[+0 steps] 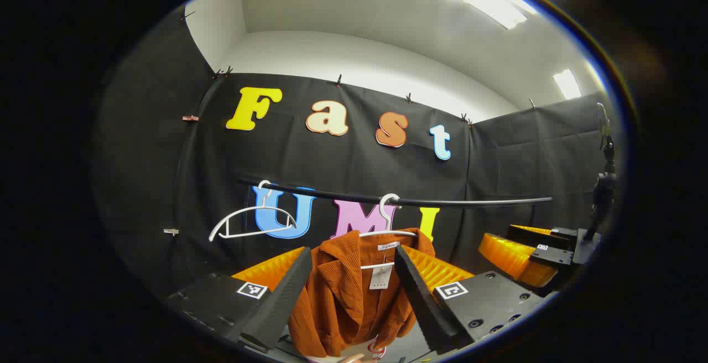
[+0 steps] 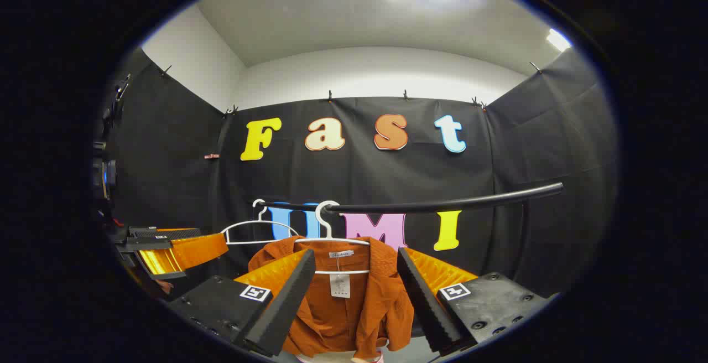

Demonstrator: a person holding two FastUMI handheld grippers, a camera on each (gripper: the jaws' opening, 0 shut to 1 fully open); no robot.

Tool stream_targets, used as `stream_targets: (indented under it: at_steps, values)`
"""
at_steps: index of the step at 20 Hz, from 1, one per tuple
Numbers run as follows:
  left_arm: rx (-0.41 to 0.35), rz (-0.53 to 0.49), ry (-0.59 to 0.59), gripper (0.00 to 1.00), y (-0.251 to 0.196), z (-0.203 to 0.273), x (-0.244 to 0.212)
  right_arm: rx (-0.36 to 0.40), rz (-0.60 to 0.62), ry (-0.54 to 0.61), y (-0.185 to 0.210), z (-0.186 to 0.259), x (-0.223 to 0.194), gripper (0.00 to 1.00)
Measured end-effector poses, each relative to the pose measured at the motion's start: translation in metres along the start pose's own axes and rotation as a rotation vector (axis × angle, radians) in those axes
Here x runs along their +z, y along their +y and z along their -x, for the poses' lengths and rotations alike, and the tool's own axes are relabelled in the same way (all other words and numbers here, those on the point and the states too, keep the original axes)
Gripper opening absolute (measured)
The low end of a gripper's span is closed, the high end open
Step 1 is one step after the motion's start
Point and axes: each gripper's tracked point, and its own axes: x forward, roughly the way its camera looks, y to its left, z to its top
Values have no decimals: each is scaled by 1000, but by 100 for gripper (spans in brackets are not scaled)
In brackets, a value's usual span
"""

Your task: Grasp the clothes on the hanger with both hands and then place them into the laundry hamper below.

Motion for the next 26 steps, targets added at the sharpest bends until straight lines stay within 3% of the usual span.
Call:
stream_targets:
  at_steps: [26]
  values:
    - [-30,16,57,94,7,0,-20,-42,30,84,10,0,-30,95]
